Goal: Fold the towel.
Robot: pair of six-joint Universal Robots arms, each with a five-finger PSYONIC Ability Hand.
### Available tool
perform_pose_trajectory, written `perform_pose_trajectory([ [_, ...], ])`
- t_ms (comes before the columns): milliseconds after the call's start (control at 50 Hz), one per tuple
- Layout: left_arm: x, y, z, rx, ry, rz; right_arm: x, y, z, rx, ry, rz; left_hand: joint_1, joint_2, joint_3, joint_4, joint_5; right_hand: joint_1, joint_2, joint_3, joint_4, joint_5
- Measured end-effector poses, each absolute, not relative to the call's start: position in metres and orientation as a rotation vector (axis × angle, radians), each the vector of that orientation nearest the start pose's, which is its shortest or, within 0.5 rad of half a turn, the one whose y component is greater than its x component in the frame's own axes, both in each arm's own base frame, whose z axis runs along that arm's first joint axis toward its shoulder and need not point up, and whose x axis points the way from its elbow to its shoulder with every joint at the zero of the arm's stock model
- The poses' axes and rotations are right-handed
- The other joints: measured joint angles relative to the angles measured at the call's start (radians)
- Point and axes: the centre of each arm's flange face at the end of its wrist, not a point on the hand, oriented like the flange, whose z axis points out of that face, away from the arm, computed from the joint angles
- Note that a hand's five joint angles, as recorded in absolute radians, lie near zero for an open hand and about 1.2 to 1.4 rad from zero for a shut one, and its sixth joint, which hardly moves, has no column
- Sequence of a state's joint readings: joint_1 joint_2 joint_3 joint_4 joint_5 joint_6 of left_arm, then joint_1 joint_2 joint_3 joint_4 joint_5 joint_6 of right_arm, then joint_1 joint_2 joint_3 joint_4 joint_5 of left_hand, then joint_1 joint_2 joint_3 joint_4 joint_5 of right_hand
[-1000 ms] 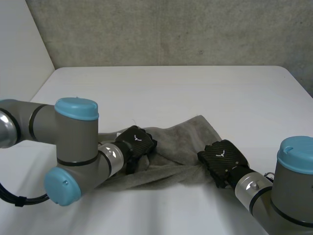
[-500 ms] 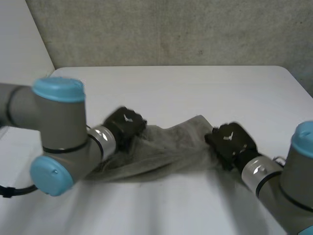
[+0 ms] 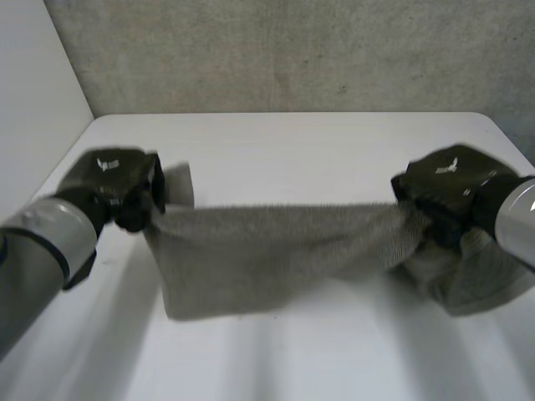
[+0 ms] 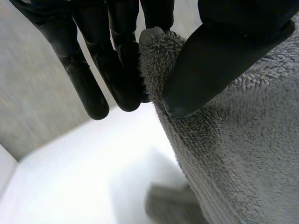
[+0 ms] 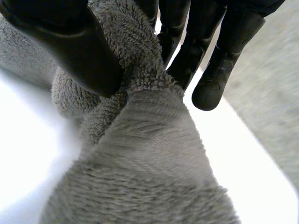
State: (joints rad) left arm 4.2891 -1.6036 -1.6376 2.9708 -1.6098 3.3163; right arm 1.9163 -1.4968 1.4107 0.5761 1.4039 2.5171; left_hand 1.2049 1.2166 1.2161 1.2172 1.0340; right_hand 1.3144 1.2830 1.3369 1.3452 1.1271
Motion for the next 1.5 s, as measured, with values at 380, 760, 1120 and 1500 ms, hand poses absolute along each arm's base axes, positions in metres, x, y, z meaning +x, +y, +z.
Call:
perform_pose_trajectory([
  [380, -0.272, -0.307, 0.292, 0.577, 2.141, -2.448, 0.281, -0.325, 0.313, -1.394, 1.971, -2.354, 0.000, 0.001, 0.000, 0.000, 0.000, 0.018, 0.000, 0.000, 0.000, 0.015],
  [760, -0.231, -0.318, 0.290, 0.159, 2.197, -2.610, 0.282, -0.306, 0.290, -1.401, 1.808, -2.330, 0.000, 0.001, 0.000, 0.000, 0.001, 0.023, 0.005, 0.000, 0.000, 0.031],
  [1120, -0.215, -0.252, 0.153, 0.317, 2.630, -1.992, 0.261, -0.253, 0.135, -1.537, 2.130, -1.755, 0.003, 0.001, 0.001, 0.000, 0.003, -0.961, -0.946, -0.985, -0.991, -0.991],
  [1500, -0.211, -0.225, 0.174, 0.339, 2.579, -2.084, 0.214, -0.266, 0.203, -0.739, 2.268, -1.788, 0.003, 0.001, 0.001, 0.000, 0.003, -1.074, -1.031, -1.090, -1.082, -1.066],
])
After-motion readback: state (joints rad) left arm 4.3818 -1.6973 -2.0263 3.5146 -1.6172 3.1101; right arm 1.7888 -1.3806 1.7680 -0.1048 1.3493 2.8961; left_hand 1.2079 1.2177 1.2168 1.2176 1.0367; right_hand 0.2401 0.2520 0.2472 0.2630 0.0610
